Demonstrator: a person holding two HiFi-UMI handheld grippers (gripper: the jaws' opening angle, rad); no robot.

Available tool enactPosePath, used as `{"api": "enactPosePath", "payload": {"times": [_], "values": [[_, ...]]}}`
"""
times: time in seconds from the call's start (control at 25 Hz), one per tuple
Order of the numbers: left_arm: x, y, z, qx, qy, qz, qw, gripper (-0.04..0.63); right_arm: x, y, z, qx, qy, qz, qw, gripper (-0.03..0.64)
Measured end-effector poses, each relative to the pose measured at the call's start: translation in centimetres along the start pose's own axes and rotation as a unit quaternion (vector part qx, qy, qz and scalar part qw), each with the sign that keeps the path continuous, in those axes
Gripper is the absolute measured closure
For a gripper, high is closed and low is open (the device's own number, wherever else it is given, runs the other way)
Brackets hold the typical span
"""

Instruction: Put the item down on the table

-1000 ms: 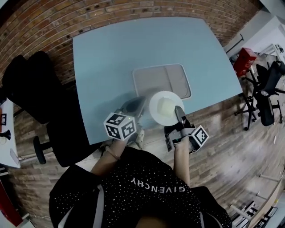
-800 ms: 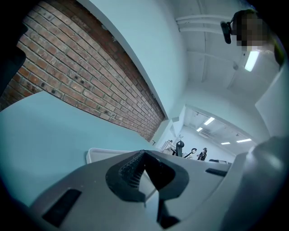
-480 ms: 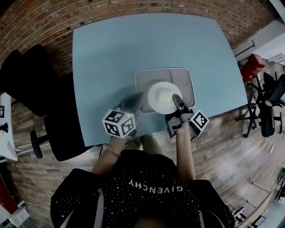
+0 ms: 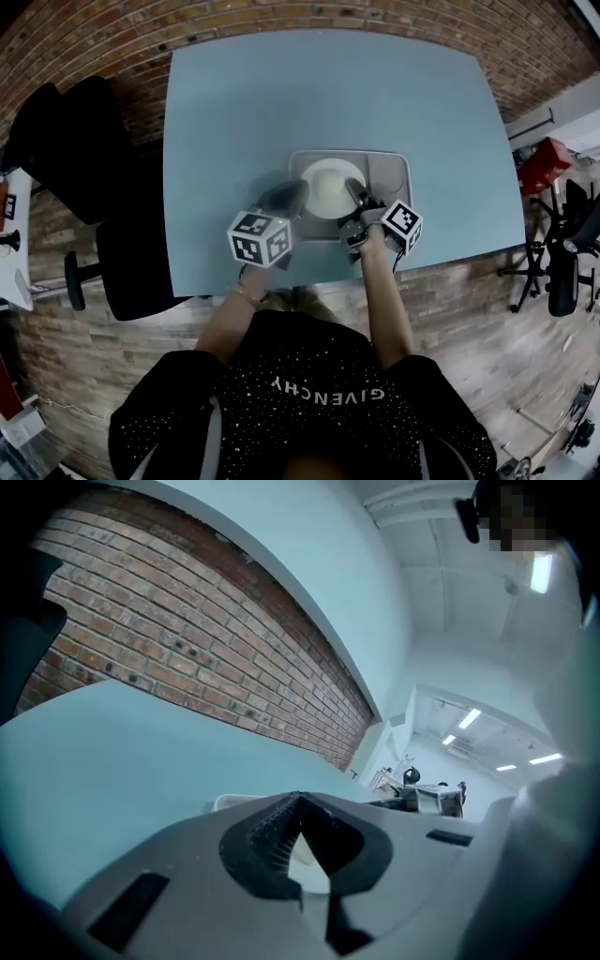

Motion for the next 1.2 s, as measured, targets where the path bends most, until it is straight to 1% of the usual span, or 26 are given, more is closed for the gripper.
{"api": "enactPosePath", "payload": {"times": [0.08, 0.24, 0.32, 0.4, 0.44, 0.52, 0.56, 0.64, 0.68, 0.76, 0.8, 0.84, 0.88, 0.92, 0.96, 1.0, 1.04, 1.08, 1.12, 1.2], "values": [[-0.2, -0.1, 0.2, -0.001, 0.005, 0.002, 1.0000, 0.584, -0.7, -0.3, -0.3, 0.018, -0.014, 0.013, 1.000, 0.571], [0.0, -0.4, 0.3, -0.004, 0.015, 0.002, 0.9999, 0.584, -1.1, -0.4, -0.8, 0.069, -0.052, 0.026, 0.996, 0.571], [0.1, -0.3, 0.3, -0.008, 0.019, 0.000, 0.9998, 0.584, -1.2, -0.3, -1.1, 0.103, -0.088, 0.037, 0.990, 0.571], [0.4, -0.3, 0.2, -0.011, 0.023, -0.003, 0.9997, 0.584, -1.2, -0.3, -1.3, 0.147, -0.123, 0.048, 0.980, 0.561], [0.5, -0.3, 0.3, -0.011, 0.024, -0.004, 0.9996, 0.584, -1.2, -0.3, -1.2, 0.167, -0.131, 0.052, 0.976, 0.533], [0.8, -0.3, 0.5, -0.011, 0.028, -0.005, 0.9995, 0.584, -1.4, -0.4, -0.6, 0.194, -0.132, 0.059, 0.970, 0.420], [0.8, -0.3, 0.5, -0.011, 0.031, -0.005, 0.9994, 0.584, -1.4, -0.4, -0.3, 0.205, -0.131, 0.062, 0.968, 0.332], [0.7, -0.3, 0.6, -0.012, 0.037, -0.002, 0.9993, 0.584, -1.1, -0.1, 0.2, 0.234, -0.138, 0.055, 0.961, 0.262], [0.7, -0.3, 0.5, -0.013, 0.038, 0.000, 0.9992, 0.584, -0.6, 0.3, 0.4, 0.255, -0.146, 0.043, 0.955, 0.230], [0.7, -0.4, 0.5, -0.014, 0.039, 0.003, 0.9991, 0.584, 0.7, 1.3, 1.0, 0.304, -0.166, 0.006, 0.938, 0.222], [0.7, -0.5, 0.6, -0.015, 0.039, 0.002, 0.9991, 0.584, 1.4, 1.8, 1.5, 0.327, -0.169, -0.012, 0.930, 0.222], [0.7, -0.4, 0.6, -0.014, 0.040, 0.001, 0.9991, 0.584, 2.0, 2.1, 2.1, 0.343, -0.163, -0.024, 0.925, 0.222], [0.7, -0.4, 0.6, -0.012, 0.041, -0.001, 0.9991, 0.584, 2.6, 2.1, 2.6, 0.345, -0.145, -0.026, 0.927, 0.224], [0.7, -0.4, 0.5, -0.009, 0.041, -0.004, 0.9991, 0.584, 3.1, 1.8, 3.1, 0.330, -0.118, -0.021, 0.936, 0.225], [0.7, -0.5, 0.3, -0.007, 0.041, -0.005, 0.9991, 0.584, 3.6, 1.5, 3.3, 0.297, -0.091, -0.016, 0.951, 0.232], [0.7, -0.5, 0.2, -0.007, 0.042, -0.006, 0.9991, 0.584, 4.1, 1.3, 3.3, 0.253, -0.071, -0.018, 0.965, 0.314], [0.8, -0.5, 0.1, -0.007, 0.042, -0.006, 0.9991, 0.584, 4.7, 1.3, 3.3, 0.209, -0.055, -0.028, 0.976, 0.547], [0.8, -0.5, 0.0, -0.009, 0.043, -0.006, 0.9990, 0.584, 5.2, 1.3, 3.3, 0.173, -0.038, -0.038, 0.984, 0.606], [0.9, -0.5, -0.1, -0.009, 0.043, -0.006, 0.9990, 0.584, 5.6, 1.3, 3.5, 0.147, -0.016, -0.046, 0.988, 0.607], [1.1, -0.4, -0.1, -0.006, 0.043, -0.008, 0.9990, 0.584, 6.1, 1.4, 4.0, 0.118, 0.026, -0.057, 0.991, 0.607]]}}
Point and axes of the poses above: the fingertips, and each gripper's own axes: x backward along the fingers, z to its left, y out of its top, the point moved 2 cm from there along x, backward along the fingers, and after that the axes turned 7 degrees about x, right-handed, at the moved point
